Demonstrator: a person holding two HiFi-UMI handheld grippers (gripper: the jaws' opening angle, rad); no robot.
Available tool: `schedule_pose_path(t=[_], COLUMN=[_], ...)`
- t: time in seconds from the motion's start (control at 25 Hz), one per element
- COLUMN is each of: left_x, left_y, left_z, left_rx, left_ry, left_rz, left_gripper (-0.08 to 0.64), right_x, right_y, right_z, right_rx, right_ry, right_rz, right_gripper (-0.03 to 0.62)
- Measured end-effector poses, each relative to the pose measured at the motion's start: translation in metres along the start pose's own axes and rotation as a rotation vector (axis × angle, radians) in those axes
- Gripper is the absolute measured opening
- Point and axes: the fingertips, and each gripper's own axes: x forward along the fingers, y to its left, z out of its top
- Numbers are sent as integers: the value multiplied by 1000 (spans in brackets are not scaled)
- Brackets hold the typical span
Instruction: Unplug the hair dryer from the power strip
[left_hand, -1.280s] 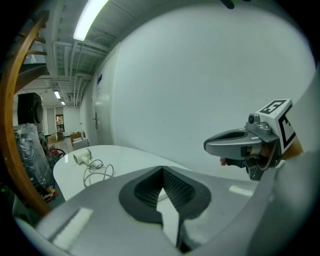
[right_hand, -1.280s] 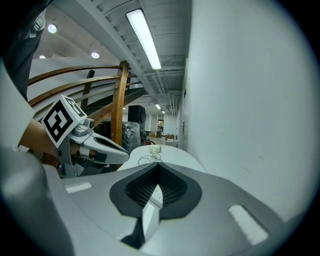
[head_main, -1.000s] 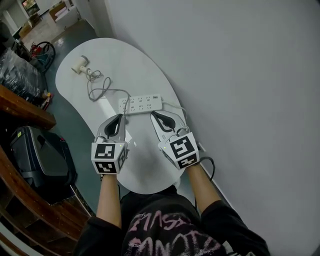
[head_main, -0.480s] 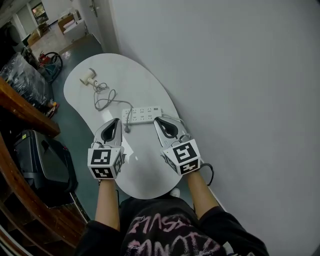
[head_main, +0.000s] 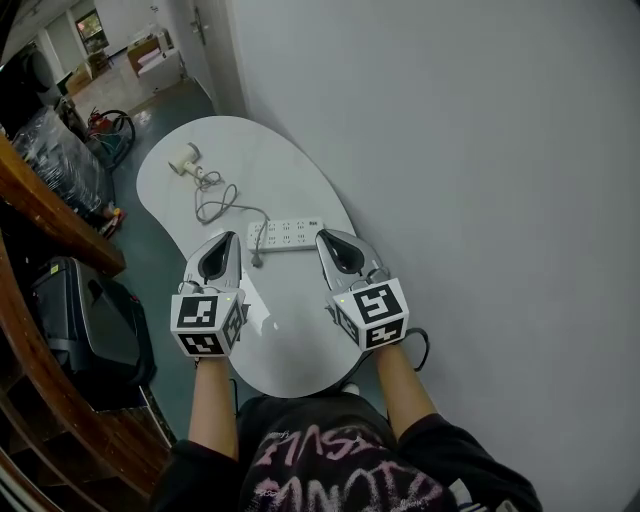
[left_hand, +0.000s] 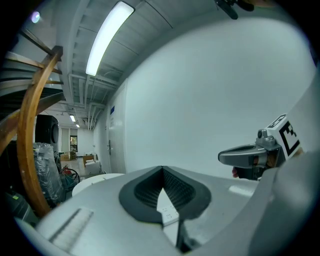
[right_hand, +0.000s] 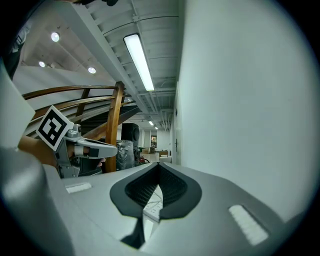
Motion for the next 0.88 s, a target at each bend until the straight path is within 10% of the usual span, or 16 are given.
schedule_pose_path(t=[0.88], left_x=[-21], left_y=[-16], left_z=[17], left_rx=[25], left_ry=[-65], left_rz=[56], left_gripper=[6], right_x=[-31], right_y=[-23], right_z=[12], right_rx=[4], right_ry=[-38], right_rz=[-23], right_gripper=[9])
